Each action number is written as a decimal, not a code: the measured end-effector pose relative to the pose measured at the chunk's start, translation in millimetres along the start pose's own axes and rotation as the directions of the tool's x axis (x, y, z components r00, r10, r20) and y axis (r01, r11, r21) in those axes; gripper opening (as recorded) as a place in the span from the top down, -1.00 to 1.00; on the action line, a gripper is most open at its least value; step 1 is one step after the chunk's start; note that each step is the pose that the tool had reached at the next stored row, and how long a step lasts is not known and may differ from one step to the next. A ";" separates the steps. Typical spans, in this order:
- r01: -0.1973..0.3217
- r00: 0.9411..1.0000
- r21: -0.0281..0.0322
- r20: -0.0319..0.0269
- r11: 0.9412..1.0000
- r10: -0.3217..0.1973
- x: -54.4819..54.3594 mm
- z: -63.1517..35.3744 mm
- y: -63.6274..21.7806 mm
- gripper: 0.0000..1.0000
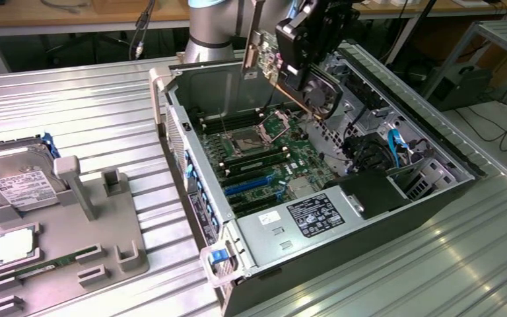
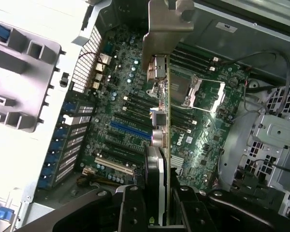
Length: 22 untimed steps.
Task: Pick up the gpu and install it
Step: 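Insert the gpu into the slot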
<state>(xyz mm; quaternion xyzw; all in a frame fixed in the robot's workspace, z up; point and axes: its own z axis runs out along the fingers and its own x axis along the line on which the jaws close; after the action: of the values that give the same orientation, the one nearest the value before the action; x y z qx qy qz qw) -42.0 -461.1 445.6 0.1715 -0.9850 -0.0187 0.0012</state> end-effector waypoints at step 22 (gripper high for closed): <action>0.182 0.983 -0.001 -0.007 0.983 -0.182 0.0 0.0 0.0 0.44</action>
<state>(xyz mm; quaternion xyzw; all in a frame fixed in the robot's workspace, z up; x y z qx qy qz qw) -42.0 -461.1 445.6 0.2609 -0.9652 -0.0185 0.0029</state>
